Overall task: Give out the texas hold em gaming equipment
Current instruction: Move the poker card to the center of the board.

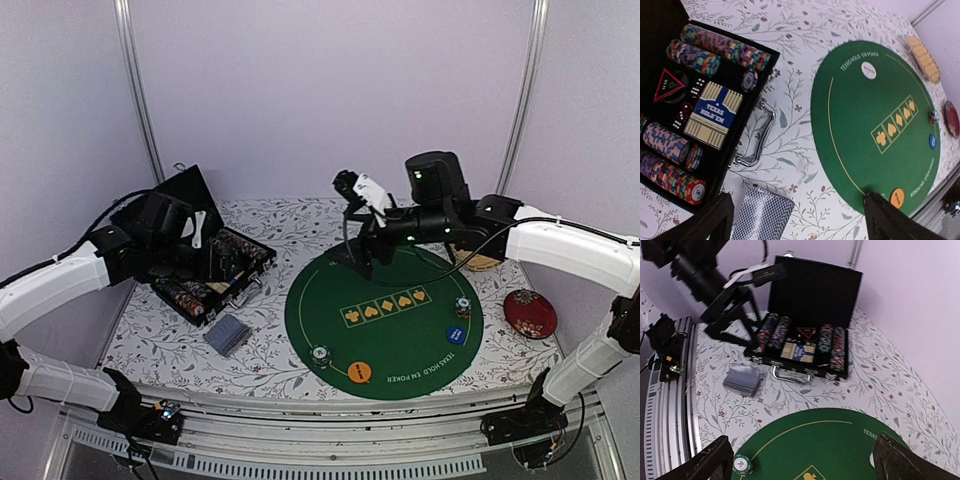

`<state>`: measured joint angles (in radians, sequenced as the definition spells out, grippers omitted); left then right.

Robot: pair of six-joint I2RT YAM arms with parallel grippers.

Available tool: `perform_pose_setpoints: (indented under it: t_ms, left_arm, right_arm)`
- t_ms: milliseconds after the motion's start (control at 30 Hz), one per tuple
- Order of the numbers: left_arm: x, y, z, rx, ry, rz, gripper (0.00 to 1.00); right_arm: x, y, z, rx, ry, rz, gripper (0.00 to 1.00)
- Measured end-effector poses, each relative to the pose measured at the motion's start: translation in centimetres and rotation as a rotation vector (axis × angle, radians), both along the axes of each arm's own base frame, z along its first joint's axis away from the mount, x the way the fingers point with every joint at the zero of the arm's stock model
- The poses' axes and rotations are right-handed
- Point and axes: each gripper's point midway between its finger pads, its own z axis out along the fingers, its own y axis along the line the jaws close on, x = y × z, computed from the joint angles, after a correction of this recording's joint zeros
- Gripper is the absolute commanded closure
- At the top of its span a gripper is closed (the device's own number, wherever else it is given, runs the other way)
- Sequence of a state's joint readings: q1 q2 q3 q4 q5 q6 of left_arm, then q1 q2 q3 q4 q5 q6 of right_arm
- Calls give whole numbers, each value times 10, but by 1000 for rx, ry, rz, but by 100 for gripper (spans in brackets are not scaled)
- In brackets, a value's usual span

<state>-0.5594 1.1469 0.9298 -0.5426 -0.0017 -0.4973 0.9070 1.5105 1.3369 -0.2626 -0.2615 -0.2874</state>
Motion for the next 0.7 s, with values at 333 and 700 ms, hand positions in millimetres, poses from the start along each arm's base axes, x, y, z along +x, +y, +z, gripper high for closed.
perform_pose_setpoints:
  t_ms: [333,700]
  left_arm:
    - [-48,-19,-73,196,265,-99,2]
    - [-63,-5,-108,324,390,-76,2]
  right_arm:
    - [45,-64,-36,26,118,-211,1]
    - [46,-59,-46,60,168,-177,1]
